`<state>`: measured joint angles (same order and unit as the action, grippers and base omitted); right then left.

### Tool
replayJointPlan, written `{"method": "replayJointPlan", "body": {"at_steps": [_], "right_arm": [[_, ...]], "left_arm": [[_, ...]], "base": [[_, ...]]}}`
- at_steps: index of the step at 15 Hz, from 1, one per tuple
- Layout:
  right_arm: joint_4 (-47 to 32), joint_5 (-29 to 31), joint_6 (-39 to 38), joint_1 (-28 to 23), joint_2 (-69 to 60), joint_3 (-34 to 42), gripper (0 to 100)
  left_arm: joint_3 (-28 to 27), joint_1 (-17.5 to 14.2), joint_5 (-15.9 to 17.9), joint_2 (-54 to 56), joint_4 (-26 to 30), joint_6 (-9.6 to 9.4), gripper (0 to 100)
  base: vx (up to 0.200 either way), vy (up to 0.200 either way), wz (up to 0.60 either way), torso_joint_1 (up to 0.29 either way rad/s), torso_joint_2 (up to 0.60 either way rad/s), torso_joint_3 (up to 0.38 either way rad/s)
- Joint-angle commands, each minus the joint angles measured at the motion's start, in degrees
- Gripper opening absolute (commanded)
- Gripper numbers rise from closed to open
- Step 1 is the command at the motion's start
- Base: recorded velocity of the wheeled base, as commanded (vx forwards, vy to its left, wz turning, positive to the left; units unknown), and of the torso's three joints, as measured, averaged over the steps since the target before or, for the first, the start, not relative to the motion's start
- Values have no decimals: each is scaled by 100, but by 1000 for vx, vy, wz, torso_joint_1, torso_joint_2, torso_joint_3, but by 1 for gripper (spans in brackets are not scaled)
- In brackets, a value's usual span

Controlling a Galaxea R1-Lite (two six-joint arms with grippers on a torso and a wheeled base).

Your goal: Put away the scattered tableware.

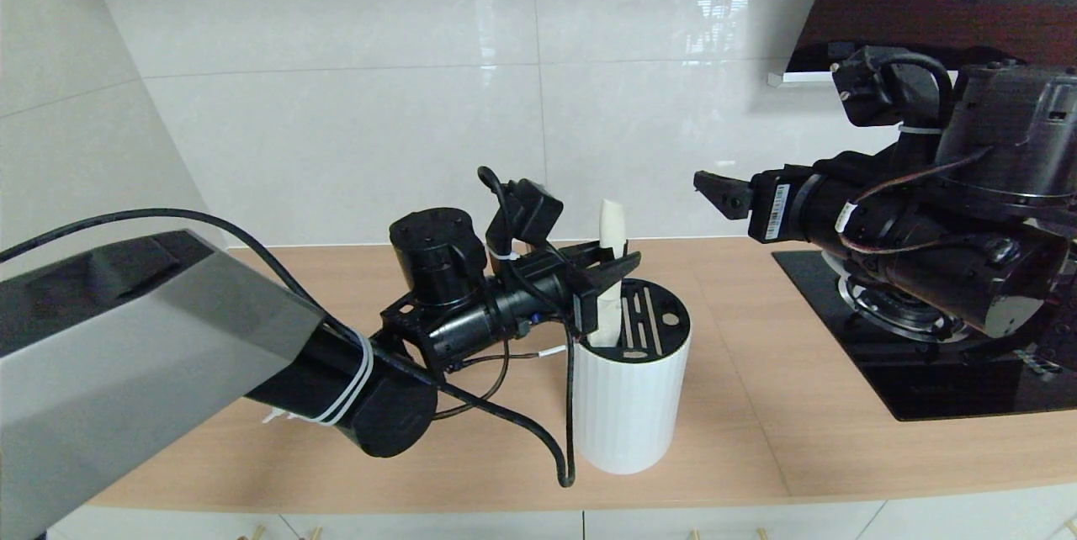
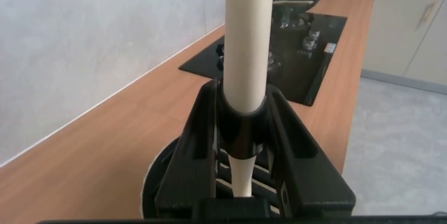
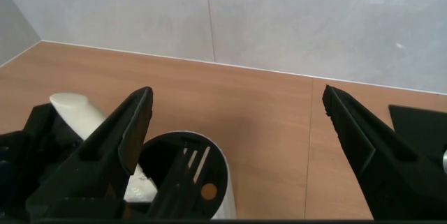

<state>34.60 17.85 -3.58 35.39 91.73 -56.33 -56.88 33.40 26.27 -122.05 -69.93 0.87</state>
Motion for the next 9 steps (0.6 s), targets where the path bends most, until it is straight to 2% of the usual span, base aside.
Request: {"method": "replayJointPlan", "body": {"at_steps": [1,5,9], "right_arm": [[3,-1,-2,3,2,-1,100],[3,-1,-2,3,11,-1,100],[3,-9,-2,3,20,-1,100]], "left_arm": [[2,0,1,-170,40,1,0],[-16,0,-8,-152,-74,-25,0],[107,88,-184,366,-188,-25,0]], "base": [[0,0,0,0,0,0],[0,0,0,0,0,0],[0,0,0,0,0,0]]}}
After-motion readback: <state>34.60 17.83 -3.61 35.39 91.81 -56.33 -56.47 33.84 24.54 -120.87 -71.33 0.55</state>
